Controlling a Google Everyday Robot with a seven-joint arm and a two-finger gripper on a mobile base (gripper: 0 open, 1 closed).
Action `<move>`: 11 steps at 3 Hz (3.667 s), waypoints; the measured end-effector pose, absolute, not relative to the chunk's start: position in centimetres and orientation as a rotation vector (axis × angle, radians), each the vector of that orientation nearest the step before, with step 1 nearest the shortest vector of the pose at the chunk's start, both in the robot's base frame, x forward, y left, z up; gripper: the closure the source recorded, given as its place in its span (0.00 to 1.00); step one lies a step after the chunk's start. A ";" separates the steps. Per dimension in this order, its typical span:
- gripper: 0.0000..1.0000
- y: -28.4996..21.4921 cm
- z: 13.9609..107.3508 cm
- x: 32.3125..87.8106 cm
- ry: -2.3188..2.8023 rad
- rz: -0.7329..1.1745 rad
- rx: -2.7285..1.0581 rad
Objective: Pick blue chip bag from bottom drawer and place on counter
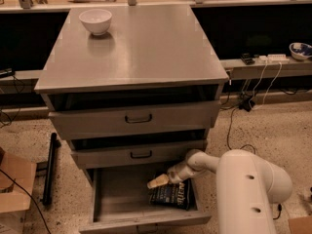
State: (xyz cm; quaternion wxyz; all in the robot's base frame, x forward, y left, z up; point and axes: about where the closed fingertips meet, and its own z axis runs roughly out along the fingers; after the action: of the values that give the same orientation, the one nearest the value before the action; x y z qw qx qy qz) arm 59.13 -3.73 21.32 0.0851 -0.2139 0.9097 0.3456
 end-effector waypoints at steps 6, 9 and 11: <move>0.73 -3.7 12.3 57.6 2.969 0.884 -0.608; 1.00 -1.0 19.7 57.3 2.699 1.086 -0.607; 1.00 -2.8 32.1 52.6 2.348 1.102 -0.623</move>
Offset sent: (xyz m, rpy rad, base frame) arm 0.0226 -0.0254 -0.0476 -0.1592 0.0174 -0.0078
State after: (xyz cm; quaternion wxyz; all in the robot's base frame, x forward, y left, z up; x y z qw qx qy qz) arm 52.60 -2.78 32.08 0.2348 -0.2269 0.8556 0.4017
